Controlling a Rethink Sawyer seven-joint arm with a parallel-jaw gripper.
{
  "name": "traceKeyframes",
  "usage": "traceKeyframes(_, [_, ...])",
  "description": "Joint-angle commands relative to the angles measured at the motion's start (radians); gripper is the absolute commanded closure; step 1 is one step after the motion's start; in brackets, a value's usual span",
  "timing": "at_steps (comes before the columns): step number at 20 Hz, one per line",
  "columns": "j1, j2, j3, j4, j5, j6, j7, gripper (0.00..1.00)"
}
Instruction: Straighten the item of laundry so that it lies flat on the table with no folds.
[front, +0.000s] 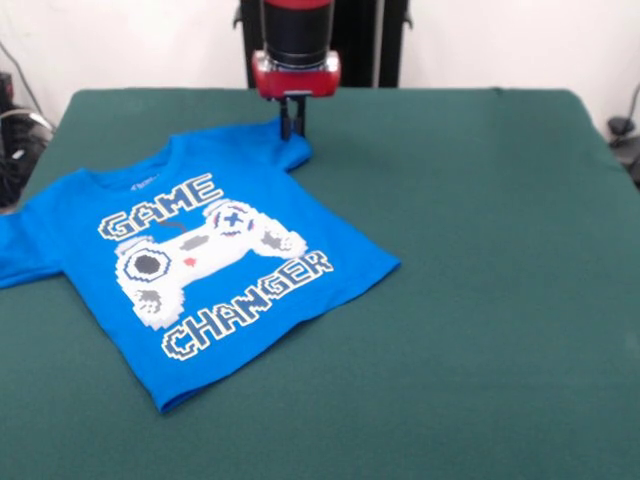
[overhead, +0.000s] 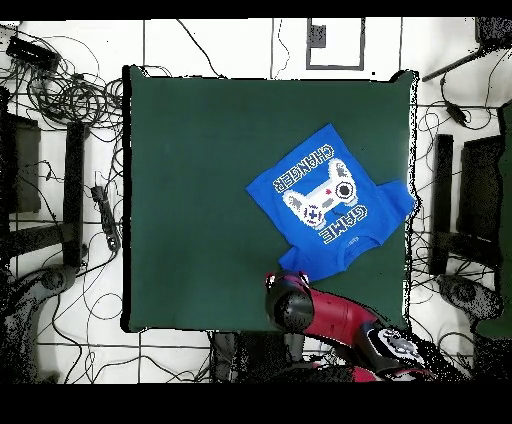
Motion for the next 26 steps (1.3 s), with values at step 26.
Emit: traceKeyframes(26, [0.101,0.045,0.183,0.131,0.160,-0.065,0.324,1.00])
